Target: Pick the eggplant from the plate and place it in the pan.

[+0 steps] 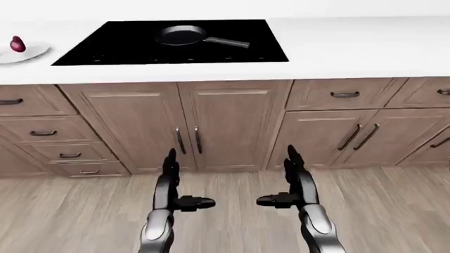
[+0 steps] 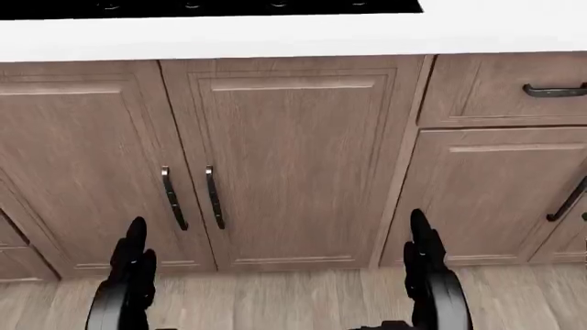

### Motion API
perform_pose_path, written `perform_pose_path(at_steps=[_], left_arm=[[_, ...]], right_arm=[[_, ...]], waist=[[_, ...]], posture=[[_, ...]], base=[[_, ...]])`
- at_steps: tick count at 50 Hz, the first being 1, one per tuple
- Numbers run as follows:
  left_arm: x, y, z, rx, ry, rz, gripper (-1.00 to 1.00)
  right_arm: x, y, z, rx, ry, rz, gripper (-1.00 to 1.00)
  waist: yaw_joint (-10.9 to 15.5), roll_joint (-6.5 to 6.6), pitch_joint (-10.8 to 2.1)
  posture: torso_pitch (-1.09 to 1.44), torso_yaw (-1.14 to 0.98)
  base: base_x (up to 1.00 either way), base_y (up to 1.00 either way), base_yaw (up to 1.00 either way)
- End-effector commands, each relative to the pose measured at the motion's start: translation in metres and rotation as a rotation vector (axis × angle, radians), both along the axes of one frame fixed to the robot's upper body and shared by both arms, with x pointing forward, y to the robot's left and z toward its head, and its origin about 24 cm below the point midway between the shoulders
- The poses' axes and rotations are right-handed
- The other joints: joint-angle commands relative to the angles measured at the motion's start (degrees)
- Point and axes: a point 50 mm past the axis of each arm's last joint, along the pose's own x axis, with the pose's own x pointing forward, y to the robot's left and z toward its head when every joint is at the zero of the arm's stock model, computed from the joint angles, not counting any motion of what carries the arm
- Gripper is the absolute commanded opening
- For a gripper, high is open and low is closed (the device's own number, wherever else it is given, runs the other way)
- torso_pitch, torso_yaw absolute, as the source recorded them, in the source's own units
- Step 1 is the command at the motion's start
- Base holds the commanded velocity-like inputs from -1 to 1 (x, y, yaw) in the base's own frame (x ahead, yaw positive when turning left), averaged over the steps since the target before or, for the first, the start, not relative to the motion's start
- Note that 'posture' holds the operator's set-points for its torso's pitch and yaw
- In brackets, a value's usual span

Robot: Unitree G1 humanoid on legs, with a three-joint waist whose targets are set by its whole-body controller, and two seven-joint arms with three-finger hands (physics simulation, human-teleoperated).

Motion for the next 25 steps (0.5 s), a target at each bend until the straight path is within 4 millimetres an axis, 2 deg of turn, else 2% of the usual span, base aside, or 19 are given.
perform_pose_path(at_steps=[1,3,4,5,7,11,12,14,15,16,17,18,19,20,22,25], left_arm=[[0.008,0.000,0.034,-0.015,-0.170,0.003,1.00],[0.008,0.000,0.035,-0.011,-0.170,0.002,1.00],[0.008,0.000,0.035,-0.011,-0.169,0.002,1.00],[0.009,0.001,0.033,-0.015,-0.167,0.005,1.00],[0.007,0.001,0.034,-0.015,-0.169,0.006,1.00],[0.009,0.004,0.034,-0.047,-0.172,0.016,1.00],[0.010,0.006,0.044,-0.082,-0.211,0.022,1.00],[0.027,0.014,0.049,-0.030,-0.195,0.052,1.00],[0.035,0.023,0.062,0.087,-0.237,0.129,1.00],[0.042,0.026,0.088,-0.049,-0.250,0.129,1.00],[0.051,0.030,0.099,0.009,-0.270,0.144,1.00],[0.062,0.027,0.131,0.019,-0.302,0.117,1.00],[0.068,0.026,0.149,0.019,-0.323,0.105,1.00],[0.075,0.025,0.181,0.021,-0.359,0.089,1.00],[0.089,0.025,0.230,0.024,-0.404,0.073,1.00],[0.108,0.029,0.265,0.039,-0.425,0.068,1.00]], right_arm=[[0.009,-0.001,0.030,-0.011,-0.152,-0.011,1.00],[0.009,-0.001,0.031,-0.011,-0.151,-0.018,1.00],[0.008,-0.001,0.031,-0.014,-0.151,-0.017,1.00],[0.009,-0.002,0.030,-0.015,-0.150,-0.018,1.00],[0.009,-0.002,0.029,-0.018,-0.151,-0.016,1.00],[0.009,-0.004,0.033,0.004,-0.169,-0.031,1.00],[0.012,-0.005,0.040,0.010,-0.173,-0.032,1.00],[0.027,-0.010,0.065,0.014,-0.184,-0.065,1.00],[0.032,-0.012,0.085,0.036,-0.195,-0.075,1.00],[0.040,-0.012,0.113,0.028,-0.233,-0.071,1.00],[0.045,-0.013,0.126,0.018,-0.243,-0.072,1.00],[0.055,-0.016,0.146,0.007,-0.263,-0.068,1.00],[0.060,-0.018,0.155,0.004,-0.268,-0.077,1.00],[0.066,-0.021,0.170,0.016,-0.282,-0.077,1.00],[0.077,-0.020,0.197,-0.012,-0.309,-0.063,1.00],[0.096,-0.021,0.239,-0.040,-0.338,-0.064,1.00]], waist=[[-0.1,-0.45,-0.05],[0.4,-0.05,-3.55],[0.4,-0.06,-2.98],[0.4,-0.40,-0.95],[0.5,-0.46,-3.96],[0.5,-0.36,-4.35],[0.5,-0.33,-4.46],[0.6,-0.28,-4.59],[0.6,-0.29,-4.65],[0.6,-0.27,-4.89],[0.6,-0.28,-5.27],[0.5,-0.21,-5.26],[0.5,-0.15,-5.14],[0.5,-0.12,-5.18],[0.5,-0.27,-5.21],[0.5,-0.51,-4.94]], posture=[[0.00,0.00],[0.00,0.00],[0.00,0.00],[0.00,0.00],[0.00,0.00],[0.00,0.00],[0.00,0.00],[0.00,0.00],[0.00,0.00],[0.00,0.00],[0.00,0.00],[0.00,0.00],[0.00,0.00],[0.00,0.00],[0.00,0.00],[0.00,0.00]], base=[[0.00,0.00,0.00],[0.00,0.00,0.00],[0.00,0.00,0.00],[0.00,0.00,0.00],[0.00,0.00,0.00],[0.00,0.00,0.00],[0.00,0.00,0.00],[0.00,0.00,0.00],[0.00,0.00,0.00],[0.00,0.00,0.00],[0.00,0.00,0.00],[0.00,0.00,0.00],[0.00,0.00,0.00],[0.00,0.00,0.00],[0.00,0.00,0.00],[0.00,0.00,0.00]])
